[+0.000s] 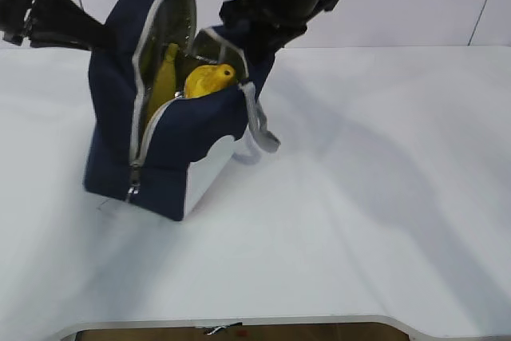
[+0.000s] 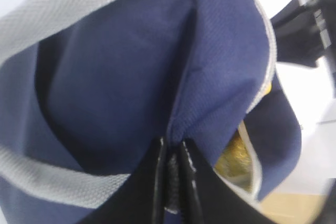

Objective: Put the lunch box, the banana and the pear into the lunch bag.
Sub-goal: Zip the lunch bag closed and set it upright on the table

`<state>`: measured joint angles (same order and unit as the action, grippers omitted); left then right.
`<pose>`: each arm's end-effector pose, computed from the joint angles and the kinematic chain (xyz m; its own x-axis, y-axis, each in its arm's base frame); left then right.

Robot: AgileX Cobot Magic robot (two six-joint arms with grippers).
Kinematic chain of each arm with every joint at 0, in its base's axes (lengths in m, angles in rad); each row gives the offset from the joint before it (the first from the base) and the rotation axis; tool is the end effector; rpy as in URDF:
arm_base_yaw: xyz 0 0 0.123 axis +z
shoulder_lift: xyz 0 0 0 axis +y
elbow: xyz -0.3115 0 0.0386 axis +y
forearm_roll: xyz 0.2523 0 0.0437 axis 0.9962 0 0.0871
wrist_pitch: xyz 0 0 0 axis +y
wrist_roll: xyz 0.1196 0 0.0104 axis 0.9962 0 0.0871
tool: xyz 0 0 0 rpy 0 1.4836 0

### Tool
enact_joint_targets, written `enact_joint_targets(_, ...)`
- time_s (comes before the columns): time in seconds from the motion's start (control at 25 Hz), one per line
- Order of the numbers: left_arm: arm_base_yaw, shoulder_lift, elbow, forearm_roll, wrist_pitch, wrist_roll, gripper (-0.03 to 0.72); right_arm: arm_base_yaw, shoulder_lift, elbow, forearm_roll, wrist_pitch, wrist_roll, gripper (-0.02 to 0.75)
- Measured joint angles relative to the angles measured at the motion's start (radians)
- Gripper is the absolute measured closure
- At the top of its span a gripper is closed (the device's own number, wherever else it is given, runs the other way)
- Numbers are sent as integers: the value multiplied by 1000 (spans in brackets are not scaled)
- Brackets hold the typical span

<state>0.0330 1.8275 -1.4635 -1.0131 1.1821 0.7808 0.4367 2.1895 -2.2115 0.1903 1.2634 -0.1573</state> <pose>0.3983 -0.0812 0.2965 -0.8388 0.1165 -0.5319 0.4803 0.6185 -0.6220 0.4545 0.2360 0.2959 -0.7749 -0.4691 -0.4237 -0.5623 0.8177 0.1232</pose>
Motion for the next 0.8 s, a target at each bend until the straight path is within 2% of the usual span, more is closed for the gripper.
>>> enact_joint_targets(0.12,-46,0,0,-136,5,-15,665,-2,-81,5,-16,2,0,694)
enact_joint_targets(0.24,-104,2,0,-212,2,-50,665,-2,-142,44,-57,4,-4,695)
enact_joint_targets(0.44,-155,6,0,-217,2,-90,665,-12,-173,99,-190,11,-5,696)
enact_joint_targets(0.68,-161,8,0,-216,2,-181,665,-51,-173,104,-228,13,-6,696)
enact_joint_targets(0.8,-197,8,0,-216,-14,-207,665,-65,-173,104,-239,13,-4,696)
